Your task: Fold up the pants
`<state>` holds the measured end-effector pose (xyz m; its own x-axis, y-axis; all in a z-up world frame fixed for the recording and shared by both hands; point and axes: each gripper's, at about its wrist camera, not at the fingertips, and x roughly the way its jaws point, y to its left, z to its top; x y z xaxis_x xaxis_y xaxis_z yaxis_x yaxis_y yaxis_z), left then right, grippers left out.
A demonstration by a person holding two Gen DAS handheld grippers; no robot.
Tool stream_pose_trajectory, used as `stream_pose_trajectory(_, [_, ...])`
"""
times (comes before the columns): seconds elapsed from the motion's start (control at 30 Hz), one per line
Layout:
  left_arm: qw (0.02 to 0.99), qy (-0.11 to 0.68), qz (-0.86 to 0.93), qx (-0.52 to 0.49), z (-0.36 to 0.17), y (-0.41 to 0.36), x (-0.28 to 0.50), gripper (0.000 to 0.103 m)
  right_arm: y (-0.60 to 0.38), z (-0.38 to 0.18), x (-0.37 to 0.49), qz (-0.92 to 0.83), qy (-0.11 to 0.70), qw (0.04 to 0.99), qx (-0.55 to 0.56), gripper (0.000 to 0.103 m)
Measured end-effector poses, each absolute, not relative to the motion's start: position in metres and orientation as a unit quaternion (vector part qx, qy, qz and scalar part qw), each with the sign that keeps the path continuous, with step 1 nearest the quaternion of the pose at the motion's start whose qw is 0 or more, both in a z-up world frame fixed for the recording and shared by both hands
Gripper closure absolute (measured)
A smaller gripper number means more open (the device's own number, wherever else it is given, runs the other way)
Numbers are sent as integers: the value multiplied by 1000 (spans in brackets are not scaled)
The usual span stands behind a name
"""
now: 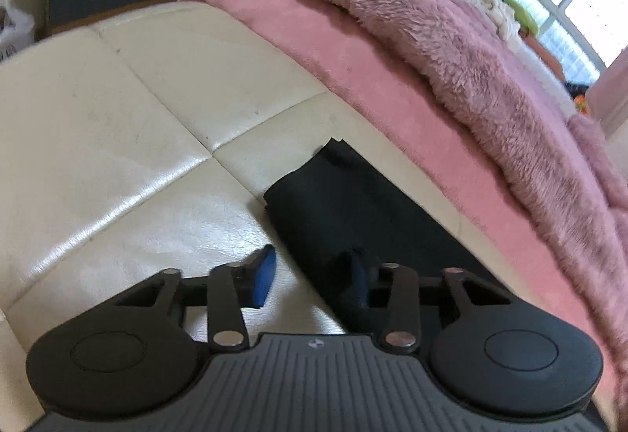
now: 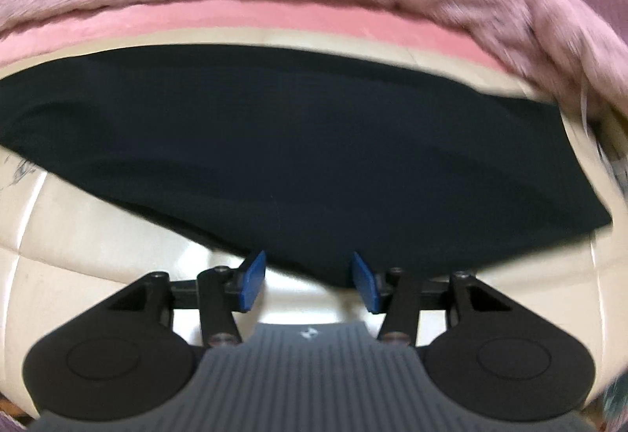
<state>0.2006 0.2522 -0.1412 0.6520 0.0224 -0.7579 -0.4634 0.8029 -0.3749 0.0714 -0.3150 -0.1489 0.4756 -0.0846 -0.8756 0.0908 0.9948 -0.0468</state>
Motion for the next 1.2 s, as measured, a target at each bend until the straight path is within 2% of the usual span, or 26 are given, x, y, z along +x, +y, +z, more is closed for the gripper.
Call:
stream_pose_trajectory(0.13, [863,397,139,-280,-141,254,201,93,-324,-159,65,-86,526,844,63,52])
stream_pose_trajectory(0.27, [860,399,143,-284,-141,254,204,99,-327,-168,69,-100,525,837,121,55])
stream_pose_trajectory(0.37, [861,403,151,-271,-139,250,206,100,-323,-171,73,-119,521,838,114,65])
stream_pose_trajectory(0.4, [861,404,152,-268,-139,249,207,100,-322,-171,73,-122,519,839,110,77])
stream_pose_trajectory(0.43, [861,405,154,-265,-138,248,207,101,-322,-171,73,-126,517,841,102,101])
stream_pose_trajectory(0.47, [861,406,157,-262,-138,247,207,101,-322,-170,72,-130,515,842,93,103])
stream_pose_trajectory(0.63, [859,415,169,-245,-133,248,204,101,-328,-168,65,-128,530,836,55,103])
stream_pose_trajectory(0.87, [855,420,183,-244,-132,258,192,101,-345,-159,44,-133,534,832,61,103])
stream_pose_trajectory(0.97, [850,406,179,-285,-133,267,186,97,-342,-148,47,-113,514,848,61,103])
stream_pose_trajectory(1.0, [845,401,182,-305,-134,271,184,90,-337,-144,51,-101,506,855,55,102])
stream_pose_trajectory(1.03, [838,396,181,-330,-136,275,181,76,-332,-141,56,-84,497,862,50,102])
stream_pose_trajectory(1.1, [825,386,170,-376,-141,282,175,65,-321,-139,69,-57,485,872,35,102])
stream_pose_trajectory(1.2, [824,376,172,-387,-144,279,173,64,-304,-137,88,-29,470,882,18,93])
